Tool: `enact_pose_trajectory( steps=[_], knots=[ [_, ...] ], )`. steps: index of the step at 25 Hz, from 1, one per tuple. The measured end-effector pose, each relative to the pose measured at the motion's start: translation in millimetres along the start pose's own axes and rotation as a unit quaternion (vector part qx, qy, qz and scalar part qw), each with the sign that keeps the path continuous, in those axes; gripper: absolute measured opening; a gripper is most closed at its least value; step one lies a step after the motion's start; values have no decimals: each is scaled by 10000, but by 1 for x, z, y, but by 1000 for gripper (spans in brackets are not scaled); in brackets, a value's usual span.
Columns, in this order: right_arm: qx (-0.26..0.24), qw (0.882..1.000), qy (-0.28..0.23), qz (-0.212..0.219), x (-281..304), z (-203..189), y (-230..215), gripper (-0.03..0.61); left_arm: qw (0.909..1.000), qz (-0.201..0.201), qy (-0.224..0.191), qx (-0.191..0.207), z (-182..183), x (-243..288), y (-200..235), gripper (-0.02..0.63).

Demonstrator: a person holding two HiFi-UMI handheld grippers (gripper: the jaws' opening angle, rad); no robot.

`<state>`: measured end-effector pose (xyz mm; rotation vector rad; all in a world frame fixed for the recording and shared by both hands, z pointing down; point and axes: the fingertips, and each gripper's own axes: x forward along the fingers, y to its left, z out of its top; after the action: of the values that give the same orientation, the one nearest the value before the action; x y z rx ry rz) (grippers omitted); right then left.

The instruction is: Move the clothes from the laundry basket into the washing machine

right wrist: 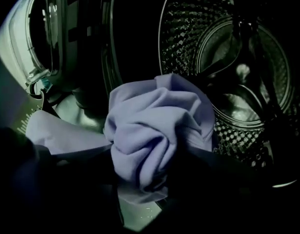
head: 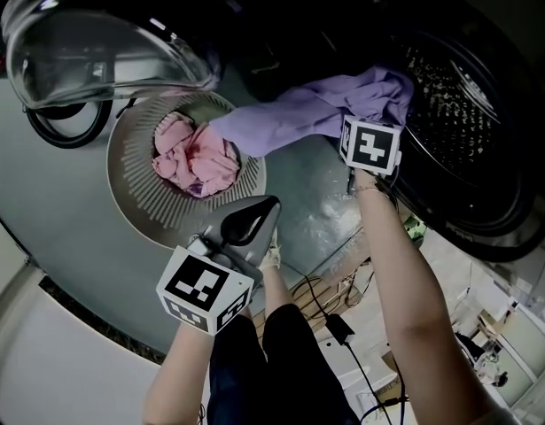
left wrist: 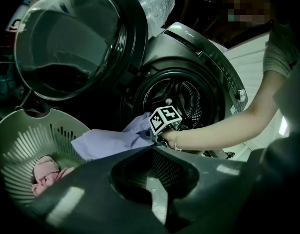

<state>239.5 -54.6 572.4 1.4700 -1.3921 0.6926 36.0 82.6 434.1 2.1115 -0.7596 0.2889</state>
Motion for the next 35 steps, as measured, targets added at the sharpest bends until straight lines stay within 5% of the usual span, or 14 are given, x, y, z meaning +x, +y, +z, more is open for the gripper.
enact_pose_trajectory(
  steps=[4, 6, 10, 15, 19, 22, 26, 31, 35],
  knots=[
    [-335, 9982, -420, 266, -14, 0, 5, 145, 10000, -9, -9, 6, 3, 3, 0, 6],
    [-103, 9973, -660, 319, -26, 2, 1, 104, 10000, -18, -4, 7, 4, 4, -2, 6],
    [469, 9899, -1308, 265, -52, 25, -22, 95, 10000, -37, 15, 16, 6, 5, -6, 6],
    [749, 9757, -2039, -305, -74, 65, -65, 92, 10000, -41, -49, -27, 10, 5, -11, 6],
    [1213, 9619, -2346, -712, -82, 86, -99, 95, 9999, -68, -74, -44, 11, 7, -13, 6],
    [1588, 9545, -2451, -599, -81, 92, -109, 98, 9999, -142, -57, -12, 11, 9, -17, 6],
    [2096, 9528, -2135, -509, -60, 81, -115, 153, 9997, -230, 34, 57, 7, 9, -22, 6],
    [2682, 9441, -1892, -294, -50, 58, -124, 345, 9995, -272, 107, 74, 3, 10, -25, 6],
    [2664, 9409, -2055, -378, -69, 48, -127, 382, 9996, -241, 108, 64, 2, 11, -25, 6]
  ],
)
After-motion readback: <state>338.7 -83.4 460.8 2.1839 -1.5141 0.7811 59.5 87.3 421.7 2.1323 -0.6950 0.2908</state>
